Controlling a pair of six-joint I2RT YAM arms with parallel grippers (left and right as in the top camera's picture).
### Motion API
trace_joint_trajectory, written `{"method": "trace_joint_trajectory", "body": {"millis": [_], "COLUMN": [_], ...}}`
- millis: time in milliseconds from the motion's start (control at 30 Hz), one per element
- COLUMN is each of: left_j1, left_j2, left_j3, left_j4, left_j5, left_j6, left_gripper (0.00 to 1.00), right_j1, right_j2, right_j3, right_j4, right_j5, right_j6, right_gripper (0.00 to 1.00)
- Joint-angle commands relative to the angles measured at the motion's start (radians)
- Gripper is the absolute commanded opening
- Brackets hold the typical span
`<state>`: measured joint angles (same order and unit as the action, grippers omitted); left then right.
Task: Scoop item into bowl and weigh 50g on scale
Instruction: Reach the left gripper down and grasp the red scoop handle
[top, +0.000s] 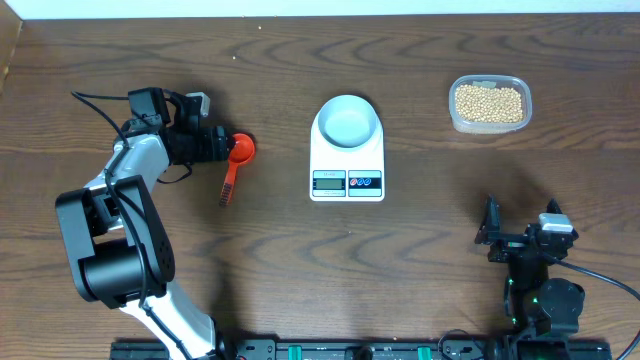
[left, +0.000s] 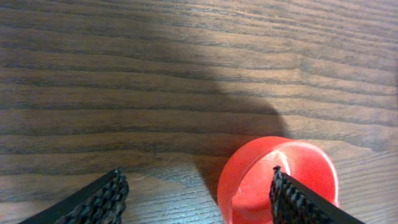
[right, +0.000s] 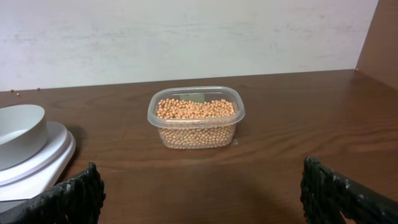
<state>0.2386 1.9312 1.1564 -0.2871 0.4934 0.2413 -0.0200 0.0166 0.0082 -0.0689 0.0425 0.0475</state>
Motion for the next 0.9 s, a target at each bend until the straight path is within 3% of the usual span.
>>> {"method": "trace_joint_trajectory", "body": {"millis": [0,400,867], "left_j1": [-0.001,-0.024,-0.09], "left_j2": [0.015,0.016,0.016], "left_j3": [0.0,-0.039,-0.039], "left_j4": [-0.001,0.04,0.063], "left_j5": [-0.016,-0.017,-0.14], "left_j6": [0.013,0.013,0.013], "left_gripper": [0.73,0.65,0.62], "right_j1": [0.009,0.009,0.009], "right_j2": [-0.01,-0.01,-0.01], "right_j3": [-0.003,-0.003,-0.003], "right_j4": [-0.001,-0.001,-0.001], "right_j5": [0.011,0.011,0.011], "right_j6": [-0.004,-0.004,-0.004], "right_gripper": [0.99,0.99,0.99]}}
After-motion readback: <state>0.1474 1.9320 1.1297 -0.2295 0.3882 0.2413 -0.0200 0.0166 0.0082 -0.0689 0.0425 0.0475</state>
